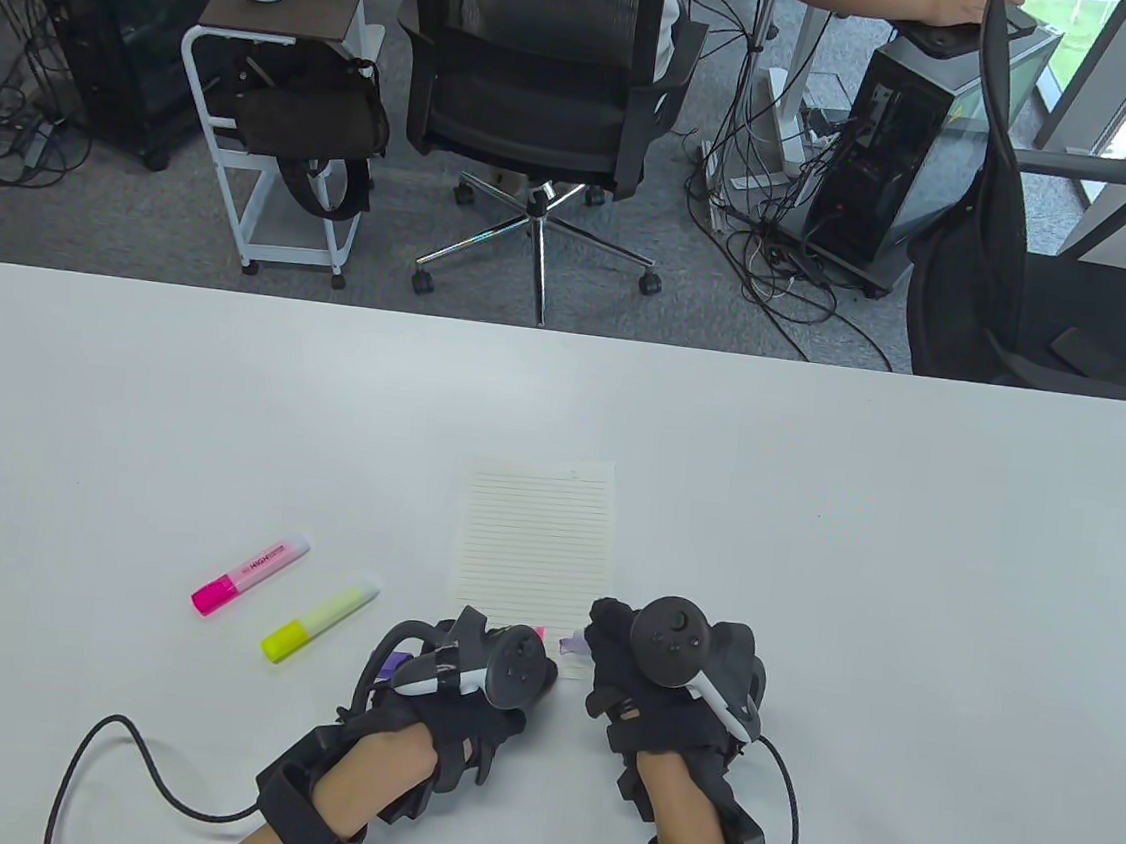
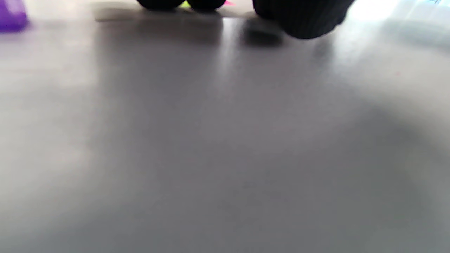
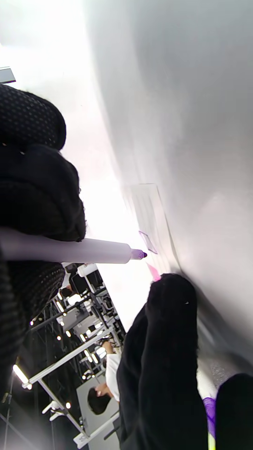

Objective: Apply highlighter ink on paper

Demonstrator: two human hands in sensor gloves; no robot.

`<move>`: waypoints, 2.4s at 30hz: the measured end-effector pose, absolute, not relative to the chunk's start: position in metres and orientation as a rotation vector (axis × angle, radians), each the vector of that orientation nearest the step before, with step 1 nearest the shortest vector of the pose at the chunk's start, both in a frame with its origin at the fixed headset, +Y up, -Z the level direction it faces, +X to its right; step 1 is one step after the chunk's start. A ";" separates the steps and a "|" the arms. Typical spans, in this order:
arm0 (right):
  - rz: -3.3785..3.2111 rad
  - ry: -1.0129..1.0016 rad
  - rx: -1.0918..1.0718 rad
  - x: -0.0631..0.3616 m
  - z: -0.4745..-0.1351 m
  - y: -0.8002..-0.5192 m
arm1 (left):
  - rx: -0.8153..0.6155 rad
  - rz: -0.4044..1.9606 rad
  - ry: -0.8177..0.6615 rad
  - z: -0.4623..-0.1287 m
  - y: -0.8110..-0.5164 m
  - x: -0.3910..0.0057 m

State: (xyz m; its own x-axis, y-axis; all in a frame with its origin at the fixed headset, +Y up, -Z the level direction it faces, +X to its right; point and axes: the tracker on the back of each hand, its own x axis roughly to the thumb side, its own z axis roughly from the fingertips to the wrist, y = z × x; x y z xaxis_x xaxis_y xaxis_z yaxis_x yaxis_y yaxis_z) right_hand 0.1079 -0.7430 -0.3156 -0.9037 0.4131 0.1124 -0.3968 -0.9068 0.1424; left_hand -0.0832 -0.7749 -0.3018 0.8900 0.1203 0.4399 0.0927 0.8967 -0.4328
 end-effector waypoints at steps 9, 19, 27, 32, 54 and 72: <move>2.722 0.158 0.180 0.110 -0.315 -0.742 | -0.463 0.016 -0.479 -0.302 -0.775 -0.084; 2.720 0.175 0.154 0.109 -0.315 -0.742 | -0.464 0.018 -0.480 -0.302 -0.775 -0.084; 2.735 0.156 0.091 0.110 -0.315 -0.741 | -0.464 0.021 -0.481 -0.302 -0.775 -0.084; 2.714 0.159 0.125 0.106 -0.315 -0.743 | -0.465 0.022 -0.482 -0.302 -0.775 -0.084; 2.686 0.185 0.120 0.109 -0.314 -0.745 | -0.465 0.022 -0.483 -0.302 -0.775 -0.085; 2.707 0.172 0.057 0.118 -0.314 -0.743 | -0.463 0.022 -0.484 -0.301 -0.775 -0.085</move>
